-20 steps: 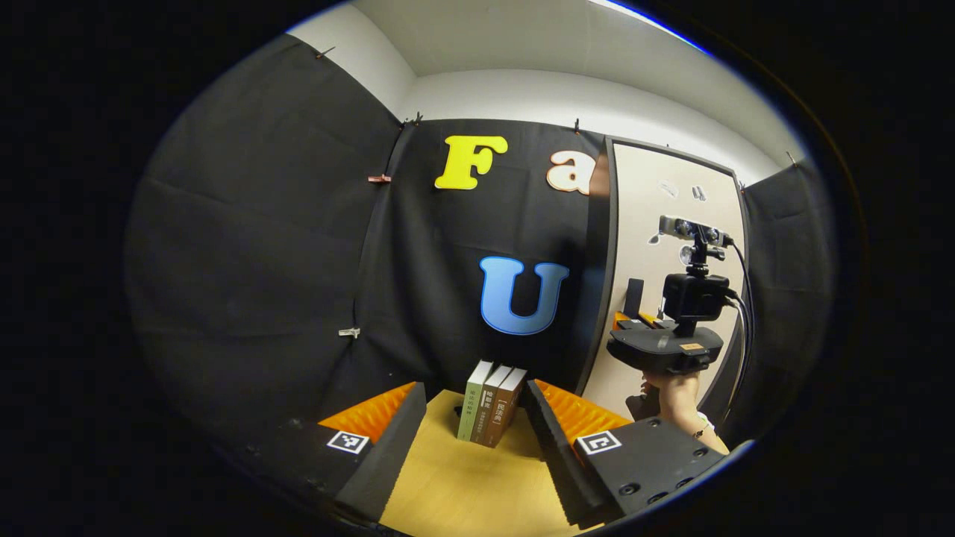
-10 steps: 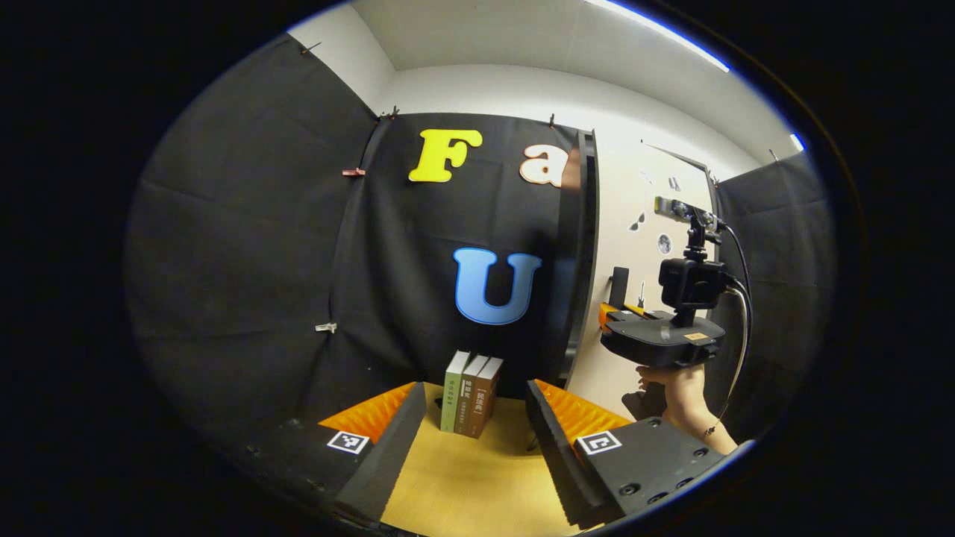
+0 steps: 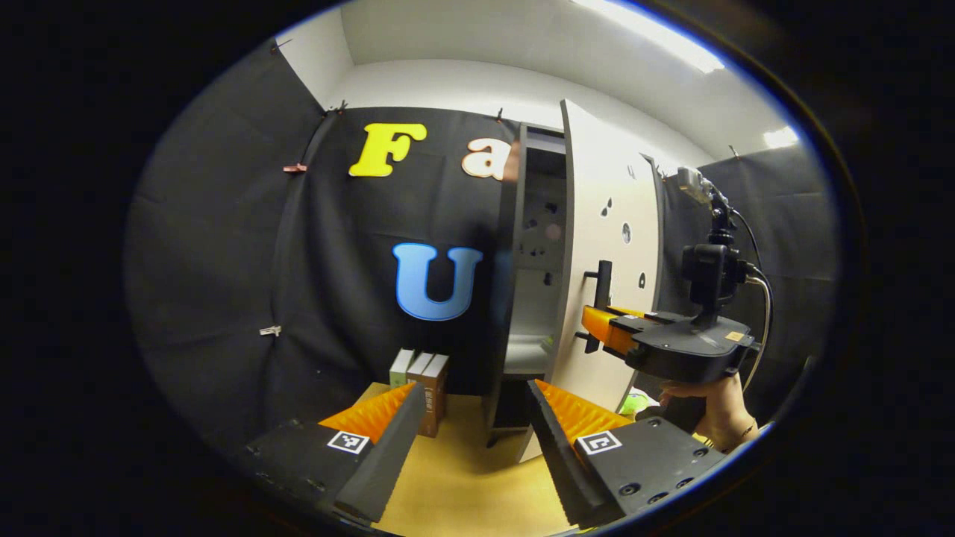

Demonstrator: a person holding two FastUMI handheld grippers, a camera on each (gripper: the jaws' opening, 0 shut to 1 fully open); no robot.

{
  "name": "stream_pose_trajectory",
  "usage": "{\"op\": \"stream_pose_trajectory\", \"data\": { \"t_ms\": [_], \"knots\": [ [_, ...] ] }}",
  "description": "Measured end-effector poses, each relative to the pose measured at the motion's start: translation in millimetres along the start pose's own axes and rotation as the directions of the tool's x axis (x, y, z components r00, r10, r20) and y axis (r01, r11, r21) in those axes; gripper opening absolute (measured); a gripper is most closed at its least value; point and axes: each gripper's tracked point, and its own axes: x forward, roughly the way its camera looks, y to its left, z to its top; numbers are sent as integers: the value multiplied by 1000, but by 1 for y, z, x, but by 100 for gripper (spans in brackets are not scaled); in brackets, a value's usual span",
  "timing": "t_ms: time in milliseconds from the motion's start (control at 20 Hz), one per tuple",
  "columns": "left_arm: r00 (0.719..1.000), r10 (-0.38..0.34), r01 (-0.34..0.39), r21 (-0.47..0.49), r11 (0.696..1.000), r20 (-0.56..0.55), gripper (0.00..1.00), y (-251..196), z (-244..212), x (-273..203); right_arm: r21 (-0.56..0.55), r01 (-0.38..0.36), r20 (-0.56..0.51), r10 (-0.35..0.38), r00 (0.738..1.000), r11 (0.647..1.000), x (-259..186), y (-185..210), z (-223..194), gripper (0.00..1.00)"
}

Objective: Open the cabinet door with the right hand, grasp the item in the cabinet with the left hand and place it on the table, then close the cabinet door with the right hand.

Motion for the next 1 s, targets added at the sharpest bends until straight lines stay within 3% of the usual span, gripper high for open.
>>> {"op": "stream_pose_trajectory", "data": {
  "t_ms": [450,500,650,700,750,800,850,950,1000],
  "knots": [
    [977,-213,213,-14,977,-18,86,-66,-9,12,-6,52,2,-52,999,999,-57,-40,8,26],
    [973,-232,232,-9,973,-16,86,-72,-7,11,-17,59,-2,-59,998,998,-64,-43,7,21],
    [957,-290,290,-1,957,-16,86,-87,-11,17,-29,57,-35,-58,998,998,-84,-50,-7,25],
    [953,-304,304,0,953,-20,86,-93,-12,17,-41,85,-34,-86,996,996,-90,-60,-6,24],
    [949,-314,314,1,949,-28,86,-96,-16,17,-117,221,-19,-225,974,968,-97,-97,-4,22],
    [947,-320,321,0,947,-31,86,-99,-17,18,-170,377,41,-376,926,910,-103,-154,8,3],
    [946,-324,324,-7,946,-20,86,-100,-16,20,-79,388,61,-384,921,918,-114,-172,20,6],
    [944,-331,330,-28,943,-4,86,-101,-10,26,148,211,85,-225,971,966,-108,-148,45,5],
    [946,-323,323,-36,946,6,82,-98,-5,27,143,180,87,-193,977,973,-107,-141,45,5]
  ]
}}
